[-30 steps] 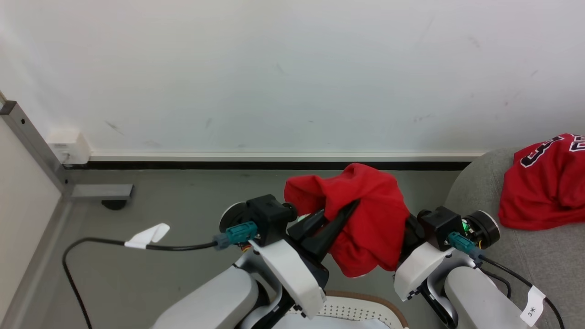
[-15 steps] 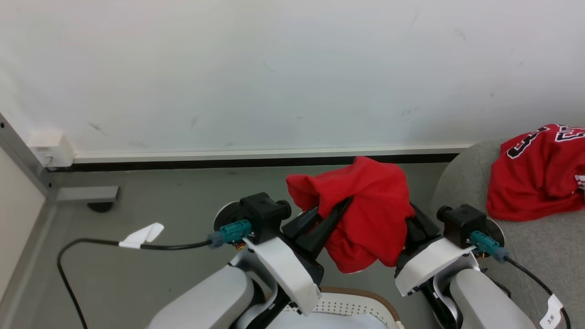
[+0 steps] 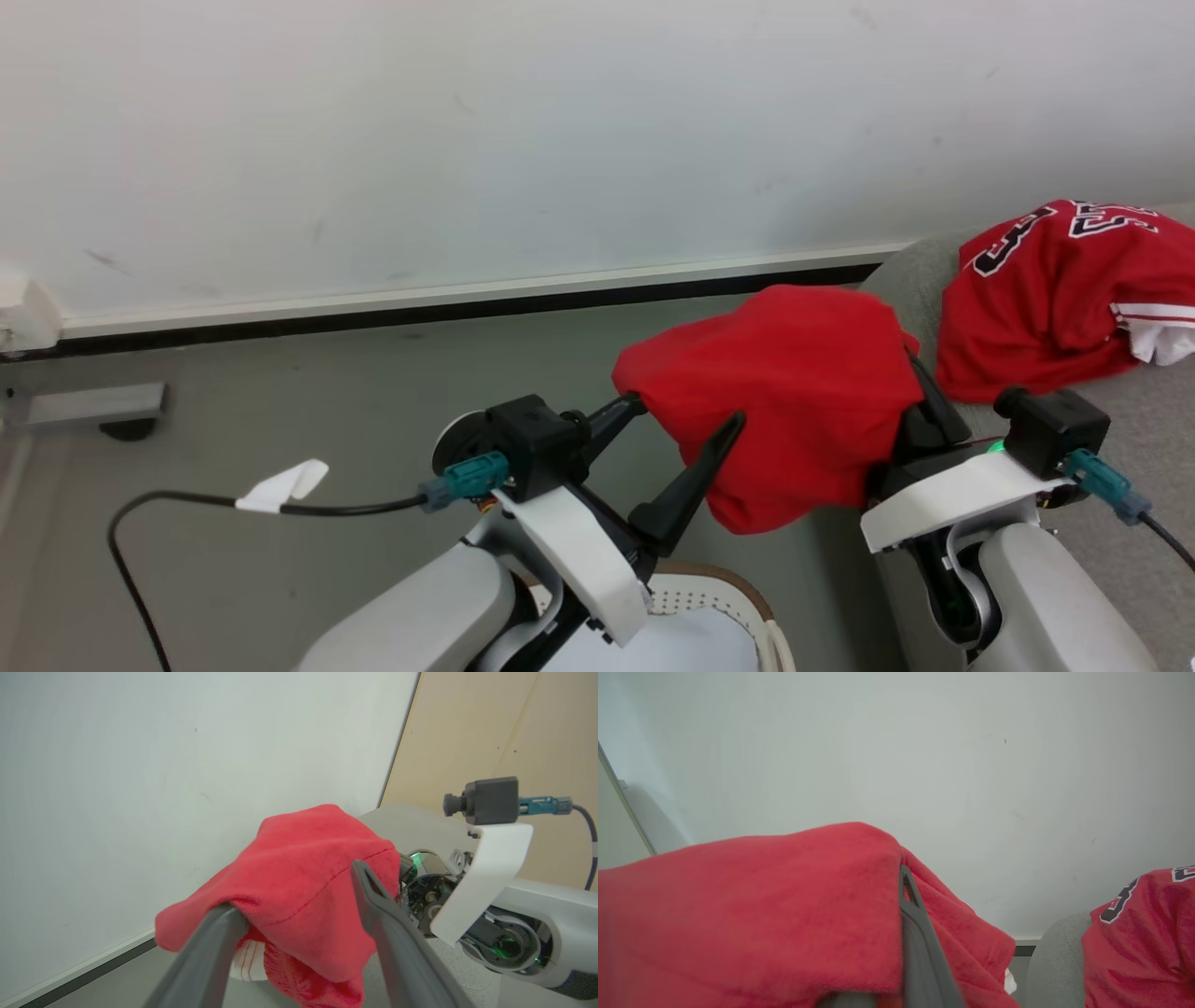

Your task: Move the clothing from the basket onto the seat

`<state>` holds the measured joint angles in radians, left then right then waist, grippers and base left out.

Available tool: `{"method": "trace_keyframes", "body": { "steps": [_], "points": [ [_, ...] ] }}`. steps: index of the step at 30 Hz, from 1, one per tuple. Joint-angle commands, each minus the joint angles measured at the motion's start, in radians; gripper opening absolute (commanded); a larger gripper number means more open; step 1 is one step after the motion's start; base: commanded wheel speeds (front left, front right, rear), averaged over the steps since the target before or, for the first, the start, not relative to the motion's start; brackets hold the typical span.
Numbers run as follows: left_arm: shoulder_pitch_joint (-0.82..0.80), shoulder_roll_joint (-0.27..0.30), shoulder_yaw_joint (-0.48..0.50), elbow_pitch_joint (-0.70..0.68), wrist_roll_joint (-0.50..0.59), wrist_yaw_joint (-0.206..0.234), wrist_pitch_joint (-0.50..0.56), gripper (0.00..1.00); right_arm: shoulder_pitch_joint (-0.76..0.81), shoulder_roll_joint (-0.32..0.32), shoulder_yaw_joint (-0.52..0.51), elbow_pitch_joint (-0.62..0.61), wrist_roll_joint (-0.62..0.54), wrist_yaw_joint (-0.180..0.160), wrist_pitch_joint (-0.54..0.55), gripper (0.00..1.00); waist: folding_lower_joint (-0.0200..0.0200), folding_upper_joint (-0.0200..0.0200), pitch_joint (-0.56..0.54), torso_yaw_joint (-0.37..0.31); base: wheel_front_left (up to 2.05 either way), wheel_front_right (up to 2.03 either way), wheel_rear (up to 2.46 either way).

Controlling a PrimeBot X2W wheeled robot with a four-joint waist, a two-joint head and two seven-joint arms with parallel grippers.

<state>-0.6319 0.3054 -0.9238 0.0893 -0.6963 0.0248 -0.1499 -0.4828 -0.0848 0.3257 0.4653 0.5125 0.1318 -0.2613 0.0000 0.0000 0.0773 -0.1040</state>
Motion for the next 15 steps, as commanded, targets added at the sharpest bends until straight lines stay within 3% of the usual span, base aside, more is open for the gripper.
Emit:
{"method": "trace_keyframes", "body": {
  "steps": [1, 15],
  "points": [
    [0.008, 0.010, 0.000, -0.001, 0.011, 0.003, 0.002, 1.00, 0.010, -0.006, -0.015, -0.012, -0.002, -0.002, -0.004, 0.00, 0.0000, 0.0000, 0.022, -0.030, 0.00, 0.00, 0.00],
    [0.011, 0.045, -0.023, -0.009, 0.045, 0.007, -0.007, 1.00, 0.045, -0.008, -0.195, -0.119, -0.060, -0.002, -0.004, 0.00, 0.0000, 0.0000, 0.087, -0.215, 0.00, 0.00, 0.00]
  ]
}}
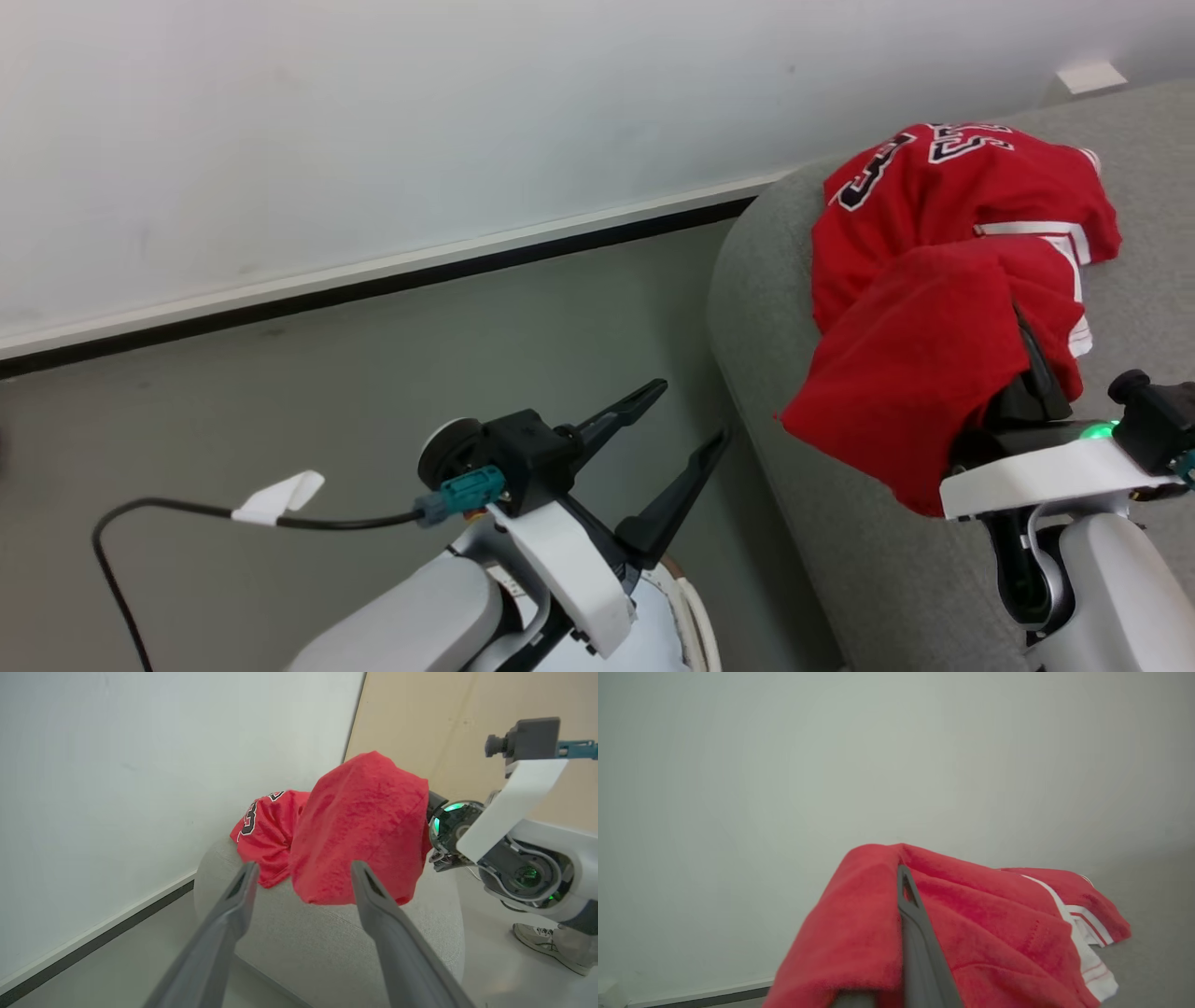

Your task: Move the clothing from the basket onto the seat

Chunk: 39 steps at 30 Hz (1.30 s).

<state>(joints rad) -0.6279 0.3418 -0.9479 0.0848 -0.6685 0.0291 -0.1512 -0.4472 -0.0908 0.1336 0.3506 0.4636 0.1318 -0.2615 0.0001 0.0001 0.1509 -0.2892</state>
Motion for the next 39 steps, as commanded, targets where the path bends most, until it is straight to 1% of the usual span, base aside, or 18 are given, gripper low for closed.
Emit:
{"method": "trace_keyframes", "body": {
  "steps": [1, 6, 11, 19, 24, 29, 32, 34, 39],
  "points": [
    [0.005, 0.011, 0.001, -0.008, 0.017, 0.005, -0.008, 1.00, 0.016, -0.002, -0.012, -0.013, -0.011, -0.002, -0.004, 0.00, -0.0001, -0.0001, 0.017, -0.044, 0.00, 0.00, 0.00],
    [-0.009, 0.029, -0.003, -0.019, 0.046, 0.013, -0.022, 1.00, 0.050, 0.005, -0.048, -0.048, -0.024, -0.002, -0.003, 0.00, -0.0001, -0.0001, 0.029, -0.100, 0.00, 0.00, 0.00],
    [-0.006, 0.033, -0.011, -0.008, 0.059, 0.021, -0.023, 1.00, 0.079, 0.009, -0.064, -0.071, -0.029, -0.002, -0.003, 0.00, -0.0001, -0.0001, 0.034, -0.129, 0.00, 0.00, 0.00],
    [0.001, 0.019, -0.016, 0.008, 0.050, 0.022, -0.033, 1.00, 0.095, 0.002, -0.069, -0.087, -0.034, -0.002, -0.002, 0.00, -0.0001, -0.0001, 0.034, -0.153, 0.00, 0.00, 0.00],
    [-0.009, 0.011, -0.020, 0.008, 0.049, 0.019, -0.036, 1.00, 0.078, -0.011, -0.081, -0.099, -0.043, -0.002, 0.010, 0.00, -0.0001, -0.0001, 0.037, -0.151, 0.00, 0.00, 0.00],
    [-0.025, 0.011, -0.026, -0.002, 0.054, 0.013, -0.028, 1.00, 0.038, -0.047, -0.109, -0.108, -0.083, -0.002, 0.030, 0.00, -0.0001, -0.0001, 0.061, -0.135, 0.00, 0.00, 0.00],
    [-0.038, 0.020, -0.027, -0.009, 0.061, 0.011, -0.018, 1.00, 0.000, -0.075, -0.135, -0.104, -0.082, -0.002, 0.046, 0.00, -0.0001, -0.0001, 0.090, -0.122, 0.00, 0.00, 0.00],
    [-0.046, 0.029, -0.029, -0.018, 0.066, 0.011, -0.009, 1.00, -0.027, -0.109, -0.151, -0.086, -0.105, -0.002, 0.056, 0.00, -0.0001, -0.0001, 0.112, -0.111, 0.00, 0.00, 0.00],
    [-0.073, 0.062, -0.020, -0.048, 0.074, 0.015, 0.020, 1.00, -0.108, -0.153, -0.204, -0.044, -0.106, -0.002, 0.074, 0.00, -0.0001, -0.0001, 0.188, -0.077, 0.00, 0.00, 0.00]
  ]
}}
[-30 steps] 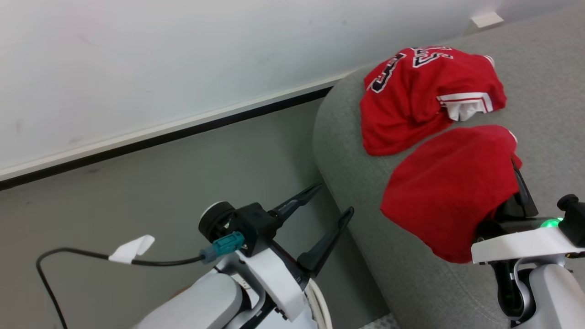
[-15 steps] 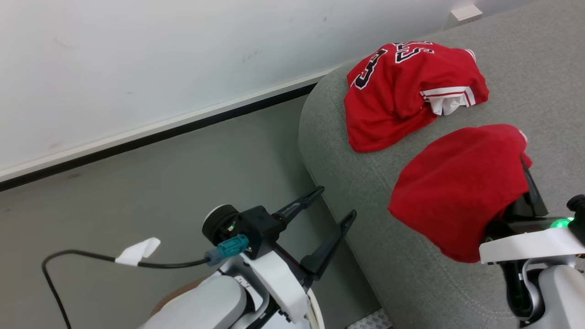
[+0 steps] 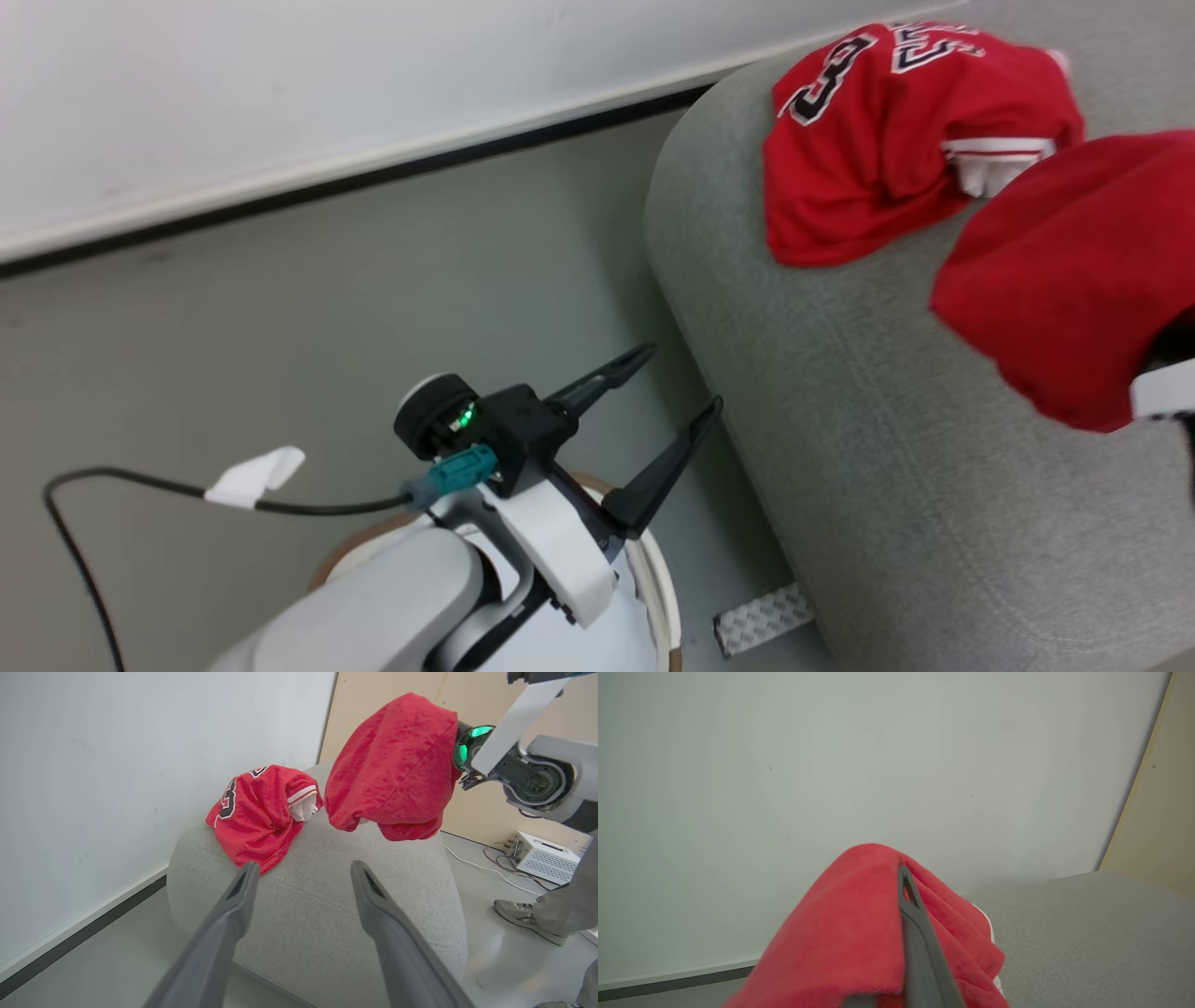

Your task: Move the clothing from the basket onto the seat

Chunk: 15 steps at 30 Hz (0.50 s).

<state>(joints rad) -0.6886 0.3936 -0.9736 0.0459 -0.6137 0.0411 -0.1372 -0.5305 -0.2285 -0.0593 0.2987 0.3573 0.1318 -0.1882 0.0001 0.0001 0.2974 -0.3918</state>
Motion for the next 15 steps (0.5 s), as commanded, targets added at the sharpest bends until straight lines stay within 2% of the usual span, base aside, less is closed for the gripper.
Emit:
{"method": "trace_keyframes", "body": {
  "steps": [1, 8, 15],
  "points": [
    [-0.018, 0.019, 0.009, -0.014, 0.019, 0.002, 0.010, 1.00, -0.042, -0.027, -0.022, 0.022, -0.006, -0.002, 0.004, 0.00, -0.0001, -0.0001, 0.059, 0.033, 0.00, 0.00, 0.00],
    [-0.067, 0.066, 0.018, -0.075, 0.030, 0.000, 0.056, 1.00, -0.162, -0.099, -0.068, 0.123, 0.015, -0.002, 0.024, 0.00, -0.0001, -0.0001, 0.210, 0.090, 0.00, 0.00, 0.00],
    [-0.101, 0.093, 0.028, -0.110, 0.042, -0.005, 0.071, 1.00, -0.248, -0.182, -0.112, 0.288, -0.007, -0.002, 0.046, 0.00, -0.0001, -0.0001, 0.317, 0.142, 0.00, 0.00, 0.00]
  ]
}}
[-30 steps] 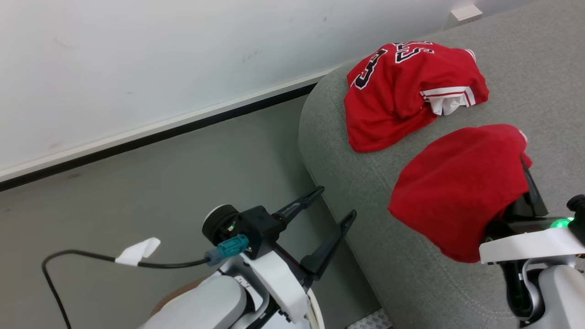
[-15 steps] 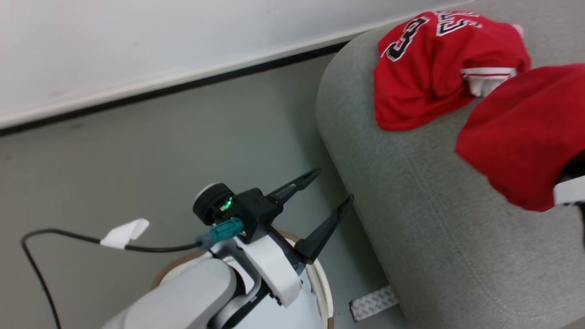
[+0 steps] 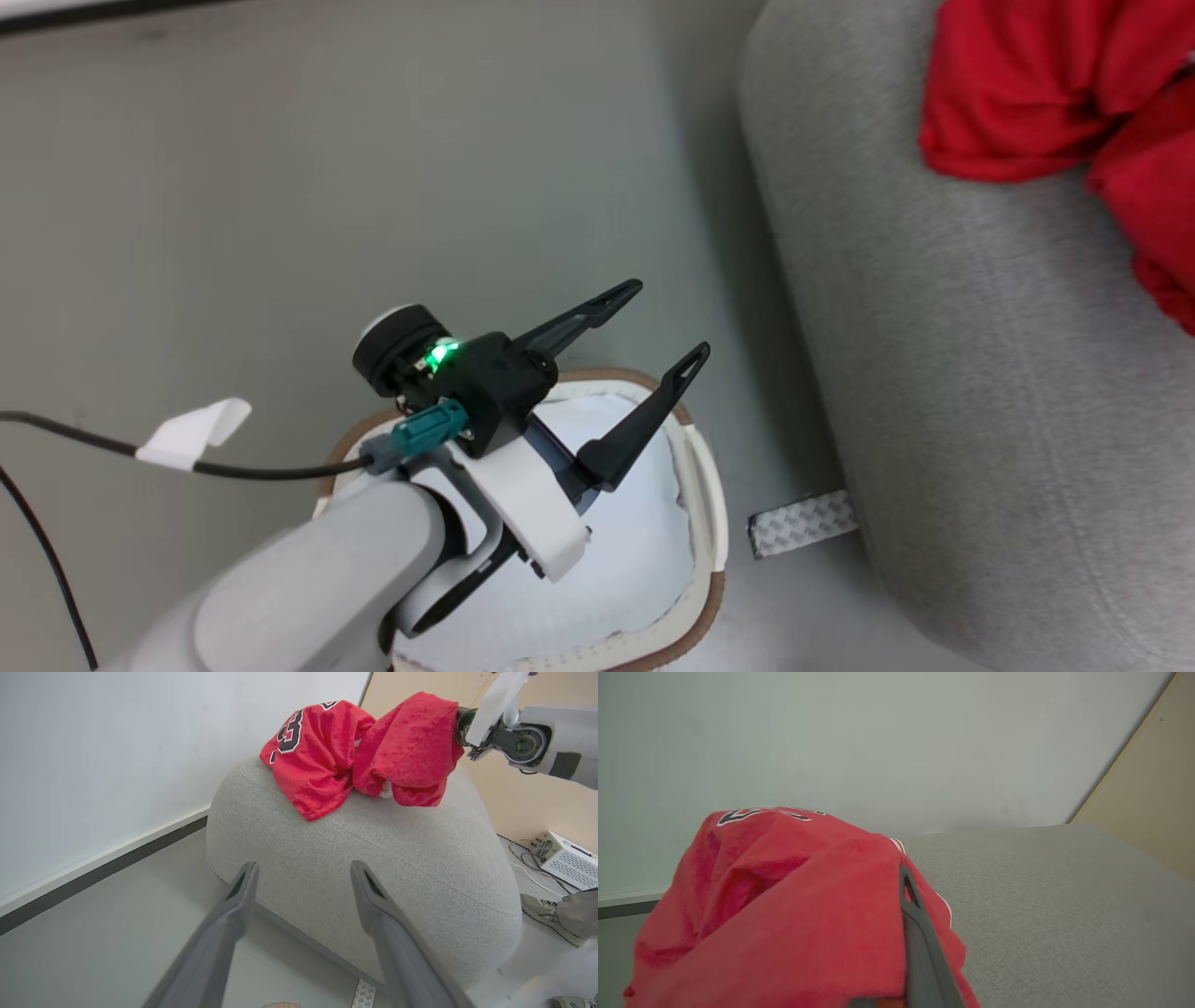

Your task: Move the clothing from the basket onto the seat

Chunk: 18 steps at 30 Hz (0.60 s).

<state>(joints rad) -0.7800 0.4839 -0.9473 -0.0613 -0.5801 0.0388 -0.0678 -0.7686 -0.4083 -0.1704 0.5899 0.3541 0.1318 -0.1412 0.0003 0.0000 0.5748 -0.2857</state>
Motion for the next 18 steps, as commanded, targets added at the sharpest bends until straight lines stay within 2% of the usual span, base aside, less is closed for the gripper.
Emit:
{"method": "trace_keyframes", "body": {
  "steps": [1, 6, 12, 15, 17, 18],
  "points": [
    [-0.015, 0.004, 0.004, -0.003, 0.010, -0.003, 0.001, 1.00, -0.019, -0.012, -0.008, 0.023, -0.008, -0.002, 0.004, 0.00, -0.0003, 0.0000, 0.051, 0.043, 0.00, 0.00, 0.00],
    [-0.030, 0.003, 0.009, -0.004, 0.011, -0.003, -0.007, 1.00, -0.063, -0.043, -0.009, 0.140, -0.019, -0.002, 0.047, 0.00, -0.0003, 0.0000, 0.091, 0.071, 0.00, 0.00, 0.00],
    [-0.034, -0.001, 0.010, 0.013, 0.006, -0.009, -0.025, 1.00, -0.095, -0.085, 0.037, 0.234, -0.034, -0.002, 0.119, 0.01, -0.0003, 0.0000, 0.101, 0.083, 0.00, 0.00, 0.00],
    [-0.027, -0.007, 0.009, 0.035, 0.000, -0.010, -0.036, 1.00, -0.101, -0.102, 0.061, 0.259, -0.030, -0.002, 0.131, 0.44, -0.0003, 0.0000, 0.081, 0.082, 0.00, 0.00, 0.00],
    [-0.019, -0.010, 0.009, 0.046, -0.005, -0.009, -0.045, 1.00, -0.102, -0.113, 0.082, 0.268, -0.030, -0.002, 0.133, 0.98, -0.0003, 0.0000, 0.060, 0.078, 0.00, 0.00, 0.00],
    [-0.015, -0.011, 0.009, 0.052, -0.008, -0.009, -0.051, 1.00, -0.100, -0.116, 0.095, 0.270, -0.024, -0.002, 0.135, 1.00, -0.0003, 0.0000, 0.049, 0.076, 0.00, 0.00, 0.00]
  ]
}}
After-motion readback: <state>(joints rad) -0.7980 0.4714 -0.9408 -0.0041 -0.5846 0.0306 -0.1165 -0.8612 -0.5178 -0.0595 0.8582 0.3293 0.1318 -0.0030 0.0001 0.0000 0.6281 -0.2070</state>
